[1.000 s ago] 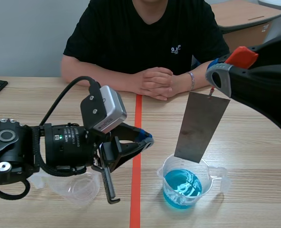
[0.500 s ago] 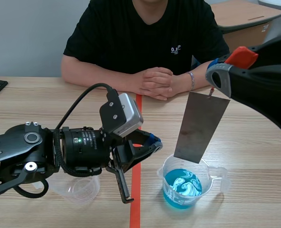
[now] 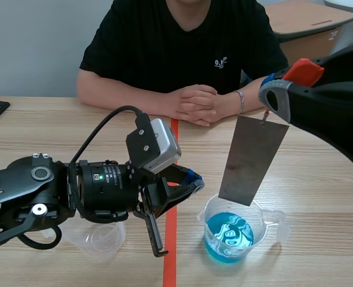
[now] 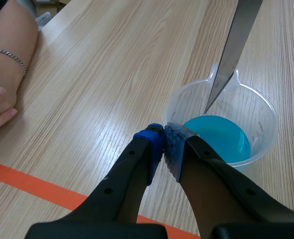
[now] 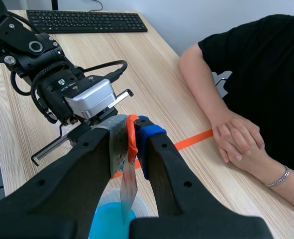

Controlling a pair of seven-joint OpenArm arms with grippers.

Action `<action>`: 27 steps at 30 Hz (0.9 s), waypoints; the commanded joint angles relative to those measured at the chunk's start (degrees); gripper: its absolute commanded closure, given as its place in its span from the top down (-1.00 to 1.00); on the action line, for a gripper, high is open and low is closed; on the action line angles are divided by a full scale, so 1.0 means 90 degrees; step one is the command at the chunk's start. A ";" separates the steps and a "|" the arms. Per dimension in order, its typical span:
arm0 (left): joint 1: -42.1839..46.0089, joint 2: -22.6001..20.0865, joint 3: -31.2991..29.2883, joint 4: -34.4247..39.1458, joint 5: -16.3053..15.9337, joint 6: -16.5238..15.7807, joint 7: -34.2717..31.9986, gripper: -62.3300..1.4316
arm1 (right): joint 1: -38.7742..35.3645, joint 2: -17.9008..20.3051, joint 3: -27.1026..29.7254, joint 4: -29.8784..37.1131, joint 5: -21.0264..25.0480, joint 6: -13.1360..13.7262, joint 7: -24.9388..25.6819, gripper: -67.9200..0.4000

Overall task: Do the redox reaction experiment.
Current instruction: 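Raise the plate and point at it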

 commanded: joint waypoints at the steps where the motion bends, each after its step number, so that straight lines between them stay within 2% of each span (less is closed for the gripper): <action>1: -0.0041 0.0046 -0.0019 0.0092 -0.0061 0.0010 -0.0087 -0.82 | 0.0036 0.0049 0.0041 0.0107 0.0073 0.0036 0.0095 -0.94; 20: -0.0036 -0.0039 -0.0022 0.0097 -0.0063 0.0007 -0.0087 -0.82 | 0.0036 0.0049 0.0041 0.0107 0.0073 0.0036 0.0095 -0.94; 23: -0.0036 -0.0226 -0.0024 0.0197 -0.0168 0.0007 -0.0114 -0.82 | 0.0036 0.0049 0.0041 0.0107 0.0073 0.0036 0.0095 -0.94; 27: -0.0017 -0.0680 -0.0027 0.0546 -0.0554 0.0005 -0.0112 -0.82 | 0.0036 0.0049 0.0041 0.0107 0.0073 0.0036 0.0095 -0.94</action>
